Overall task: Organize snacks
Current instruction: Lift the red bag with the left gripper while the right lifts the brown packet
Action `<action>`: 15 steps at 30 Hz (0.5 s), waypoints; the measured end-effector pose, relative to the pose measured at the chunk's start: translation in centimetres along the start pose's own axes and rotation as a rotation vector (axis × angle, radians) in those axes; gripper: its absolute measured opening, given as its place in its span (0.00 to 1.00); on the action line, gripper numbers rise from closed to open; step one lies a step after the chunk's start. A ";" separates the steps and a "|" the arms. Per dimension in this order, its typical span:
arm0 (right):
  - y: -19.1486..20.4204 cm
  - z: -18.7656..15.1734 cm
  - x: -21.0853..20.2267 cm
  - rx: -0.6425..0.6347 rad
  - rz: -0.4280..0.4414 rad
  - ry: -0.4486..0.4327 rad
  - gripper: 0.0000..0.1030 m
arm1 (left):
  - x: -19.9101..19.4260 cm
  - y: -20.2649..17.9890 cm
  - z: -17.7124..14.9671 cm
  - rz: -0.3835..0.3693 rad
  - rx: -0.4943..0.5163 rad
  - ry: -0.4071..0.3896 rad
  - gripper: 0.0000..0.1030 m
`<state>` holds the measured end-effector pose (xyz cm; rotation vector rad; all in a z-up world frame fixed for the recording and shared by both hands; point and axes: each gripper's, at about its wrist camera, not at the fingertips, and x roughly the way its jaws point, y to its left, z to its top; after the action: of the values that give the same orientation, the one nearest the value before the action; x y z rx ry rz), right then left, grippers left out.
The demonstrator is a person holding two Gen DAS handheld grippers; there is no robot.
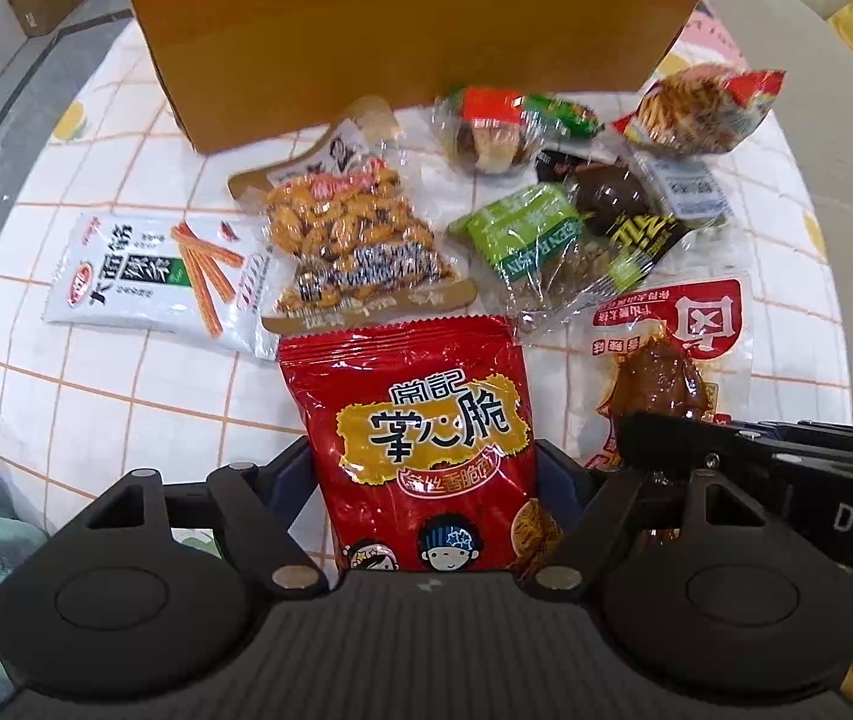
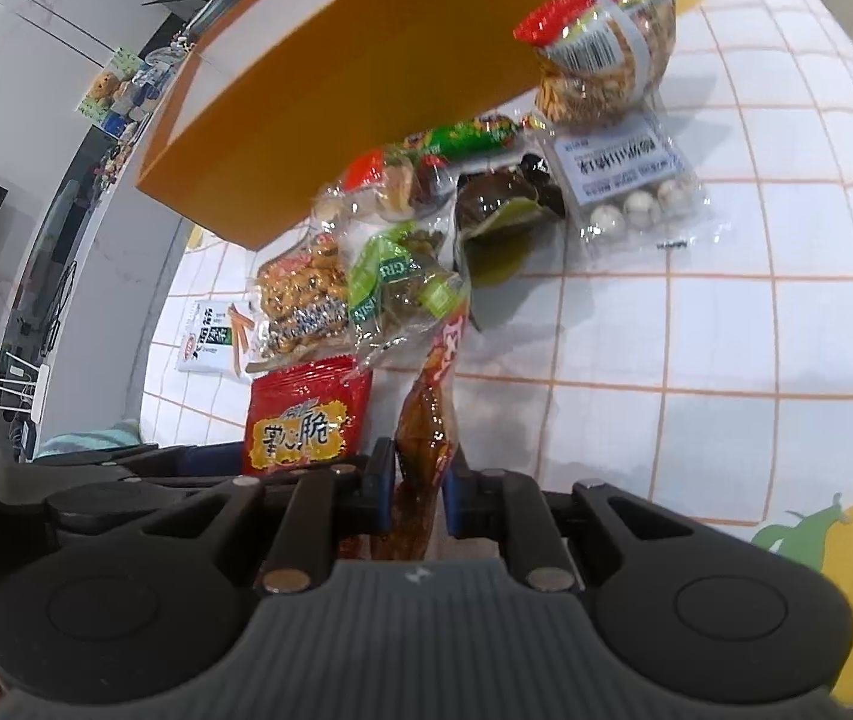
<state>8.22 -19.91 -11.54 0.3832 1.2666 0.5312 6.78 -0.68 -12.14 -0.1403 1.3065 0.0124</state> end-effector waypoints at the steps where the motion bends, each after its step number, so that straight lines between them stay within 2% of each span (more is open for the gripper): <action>1: 0.1 0.0 -0.3 -0.004 -0.010 -0.013 0.12 | -0.4 0.1 0.0 -0.004 -0.001 -0.007 0.84; 6: 0.8 0.2 -1.7 -0.035 -0.046 -0.056 0.12 | -3.1 0.7 -0.3 -0.027 0.010 -0.057 0.84; 15: 2.7 0.5 -4.3 -0.101 -0.050 -0.132 0.12 | -6.1 0.0 0.0 -0.071 0.041 -0.170 0.84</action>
<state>7.40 -20.17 -6.52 0.2960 1.1151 0.5168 5.14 -0.21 -6.24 -0.1471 1.1311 -0.0616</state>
